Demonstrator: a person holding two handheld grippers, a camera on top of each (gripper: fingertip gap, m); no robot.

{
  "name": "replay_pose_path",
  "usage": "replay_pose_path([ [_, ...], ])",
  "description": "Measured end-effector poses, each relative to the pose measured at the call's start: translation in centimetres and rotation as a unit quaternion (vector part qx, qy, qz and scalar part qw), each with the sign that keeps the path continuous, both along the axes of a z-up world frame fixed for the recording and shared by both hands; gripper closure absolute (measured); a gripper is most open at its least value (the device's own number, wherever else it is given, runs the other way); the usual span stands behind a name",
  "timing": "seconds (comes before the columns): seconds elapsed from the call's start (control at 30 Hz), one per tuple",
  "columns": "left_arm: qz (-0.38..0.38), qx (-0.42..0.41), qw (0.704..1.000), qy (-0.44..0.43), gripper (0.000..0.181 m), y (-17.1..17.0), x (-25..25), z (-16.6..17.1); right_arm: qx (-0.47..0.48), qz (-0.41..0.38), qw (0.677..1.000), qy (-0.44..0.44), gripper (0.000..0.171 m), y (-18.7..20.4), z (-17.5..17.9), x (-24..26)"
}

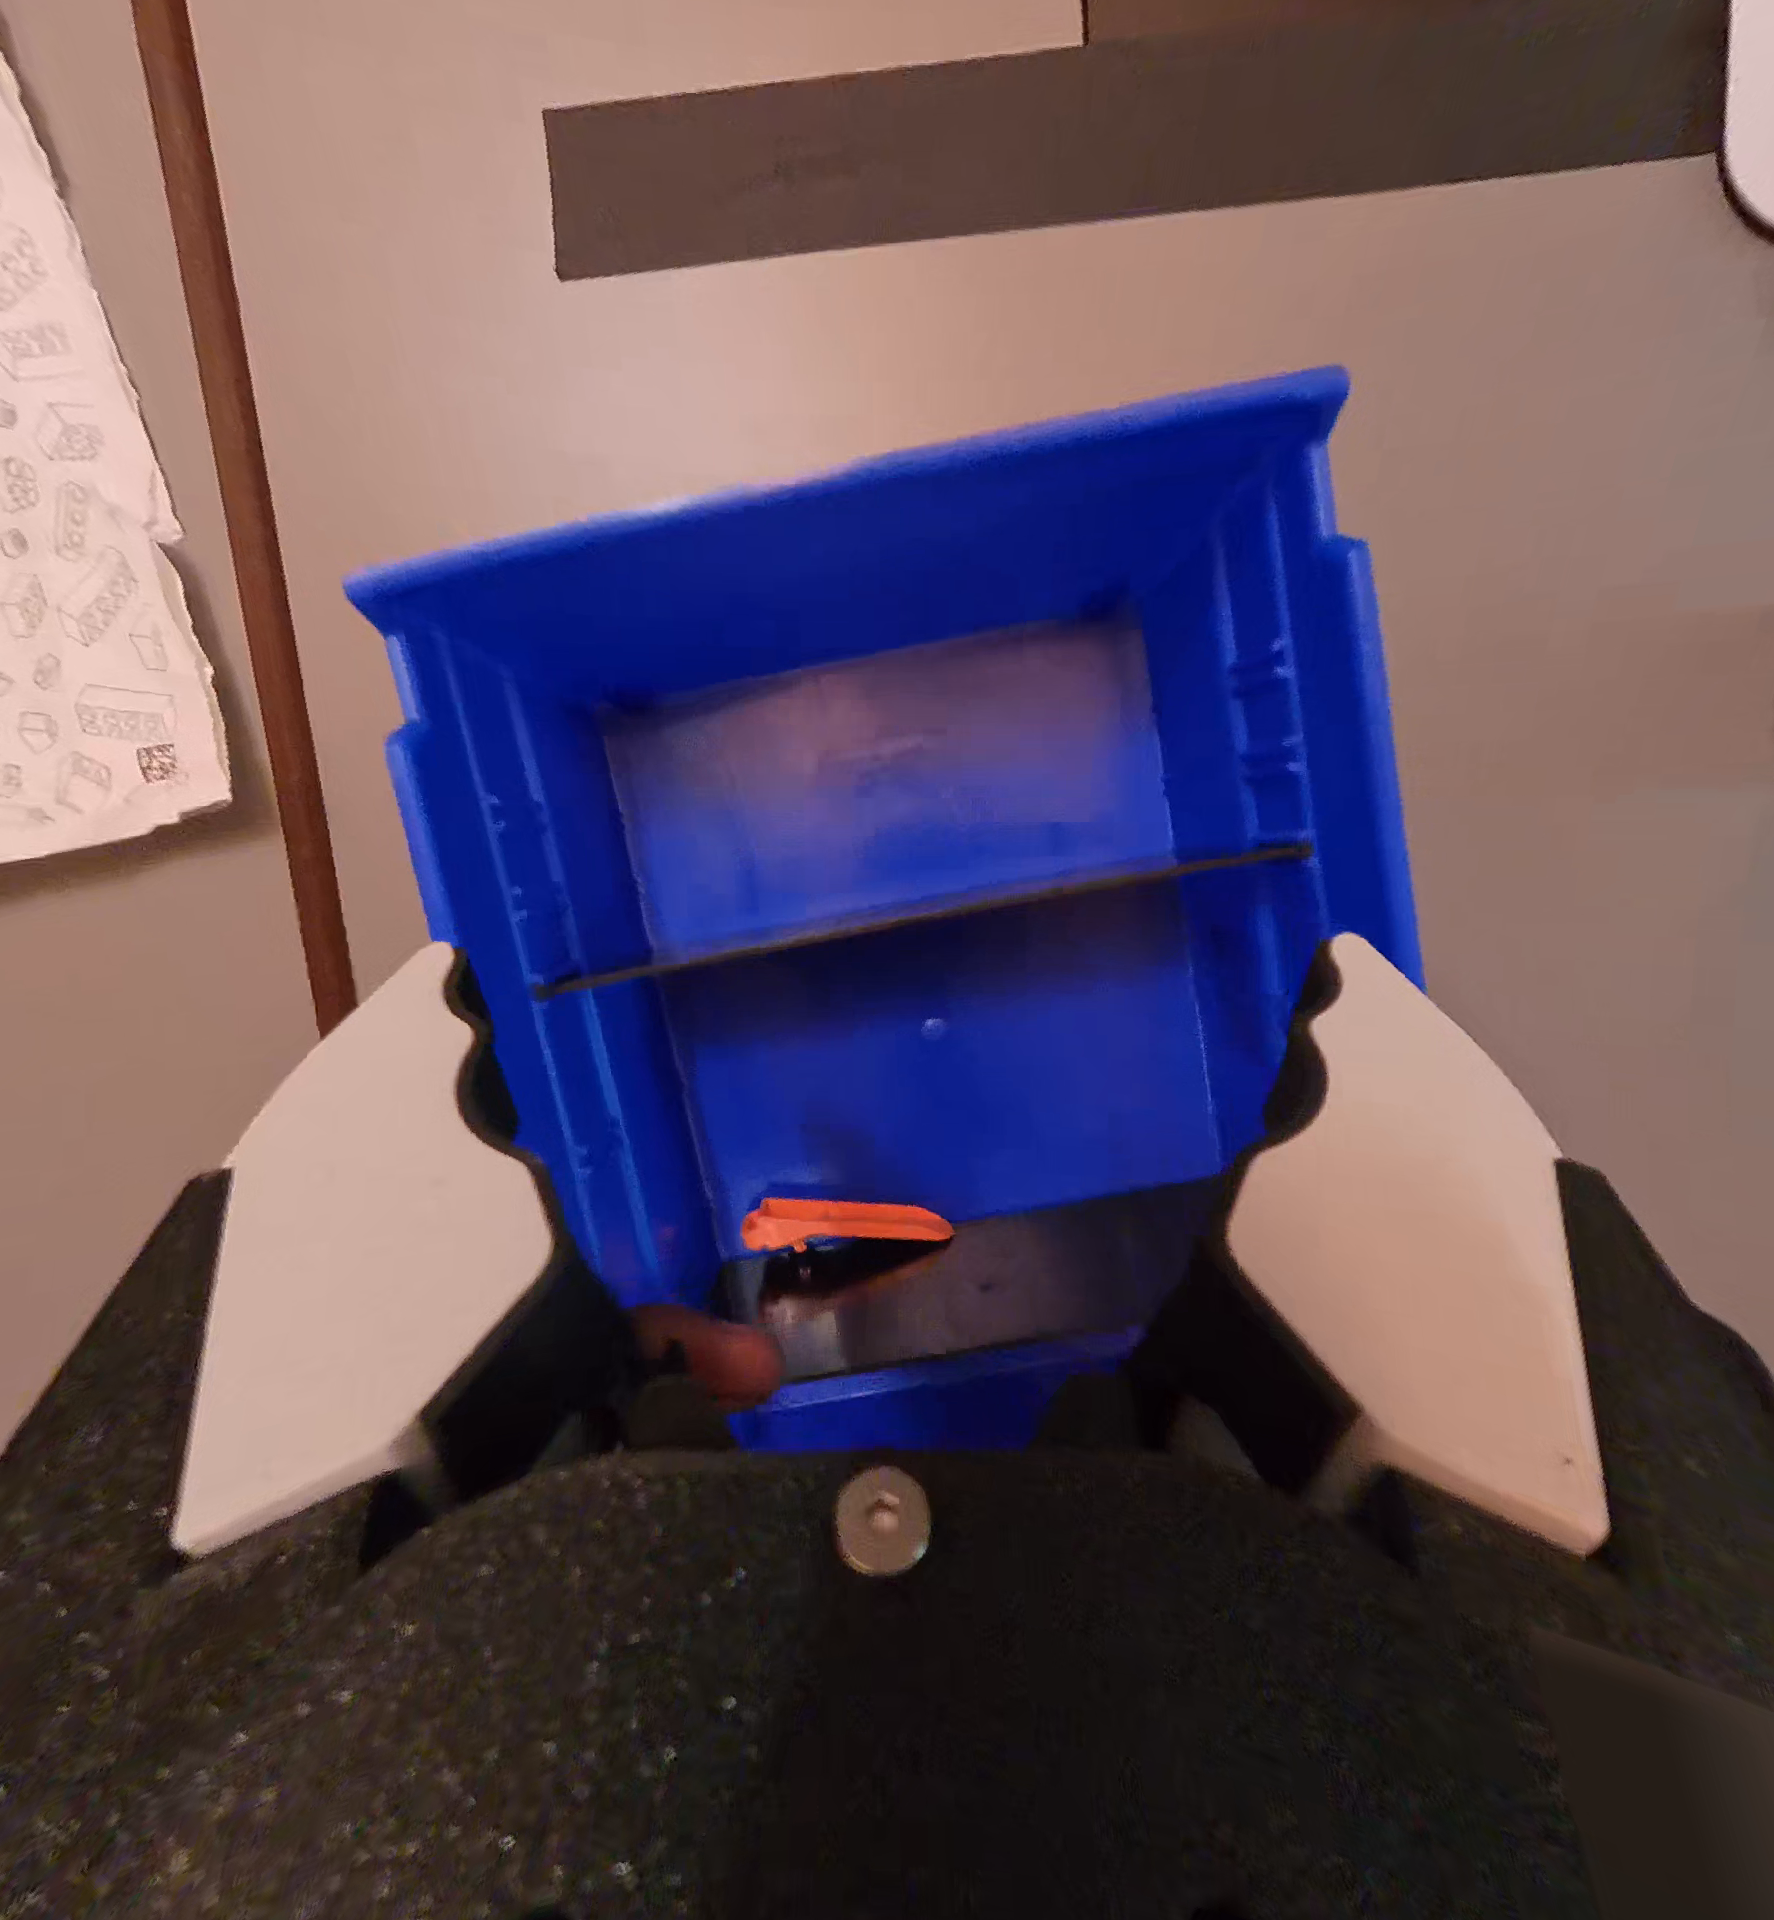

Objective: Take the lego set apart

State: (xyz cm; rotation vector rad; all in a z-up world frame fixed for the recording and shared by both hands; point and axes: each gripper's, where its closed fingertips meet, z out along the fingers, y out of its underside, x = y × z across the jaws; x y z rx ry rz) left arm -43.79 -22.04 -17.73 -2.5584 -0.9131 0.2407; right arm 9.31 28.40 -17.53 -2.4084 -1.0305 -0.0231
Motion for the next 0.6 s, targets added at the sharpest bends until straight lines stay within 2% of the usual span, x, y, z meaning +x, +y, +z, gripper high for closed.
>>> replay_pose_path([
  [0.6, 0.003, 0.022, 1.000, -0.009, 0.036, -6.8, 7.4, -0.6, 0.008, 0.003, 0.999, 0.032, 0.047, -6.5, 1.2, 5.3],
])
